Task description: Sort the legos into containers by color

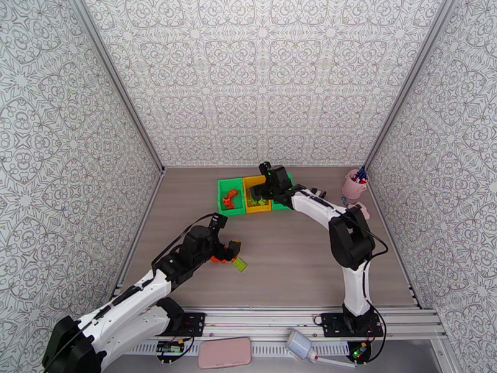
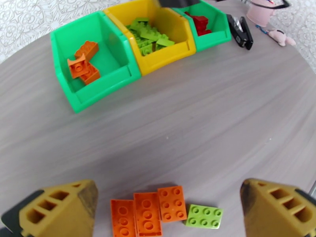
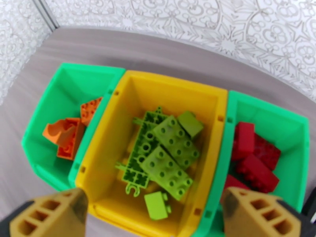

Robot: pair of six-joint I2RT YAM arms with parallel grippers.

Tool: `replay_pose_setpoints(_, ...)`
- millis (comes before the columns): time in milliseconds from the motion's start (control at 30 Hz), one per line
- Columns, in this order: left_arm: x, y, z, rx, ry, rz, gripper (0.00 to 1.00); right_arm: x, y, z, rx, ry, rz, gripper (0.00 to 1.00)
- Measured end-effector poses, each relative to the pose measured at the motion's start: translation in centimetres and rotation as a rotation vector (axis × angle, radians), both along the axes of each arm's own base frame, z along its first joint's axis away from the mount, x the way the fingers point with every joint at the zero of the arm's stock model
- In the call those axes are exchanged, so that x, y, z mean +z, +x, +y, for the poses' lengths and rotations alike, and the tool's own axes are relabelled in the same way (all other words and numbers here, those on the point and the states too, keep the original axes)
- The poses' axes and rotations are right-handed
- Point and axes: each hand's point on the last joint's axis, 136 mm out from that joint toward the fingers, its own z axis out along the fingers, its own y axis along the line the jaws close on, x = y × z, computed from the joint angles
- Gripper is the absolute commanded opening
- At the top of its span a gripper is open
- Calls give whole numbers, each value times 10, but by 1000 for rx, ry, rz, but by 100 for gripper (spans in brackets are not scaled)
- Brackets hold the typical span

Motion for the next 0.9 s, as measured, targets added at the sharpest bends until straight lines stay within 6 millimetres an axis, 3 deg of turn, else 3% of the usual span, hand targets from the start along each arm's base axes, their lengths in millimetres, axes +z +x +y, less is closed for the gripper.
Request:
replay_pose_setpoints(200,-3,5,4,19,-4,26,100,16,-16,-9,2,22,-33,92)
replay_pose_setpoints(633,-16,5,16,100,-26,111,99,28,-57,-15,75,92,-35,93)
replay_pose_setpoints(900,-18,18,25,248,-38,202,100,28,-120,-12,254,67,-77,94)
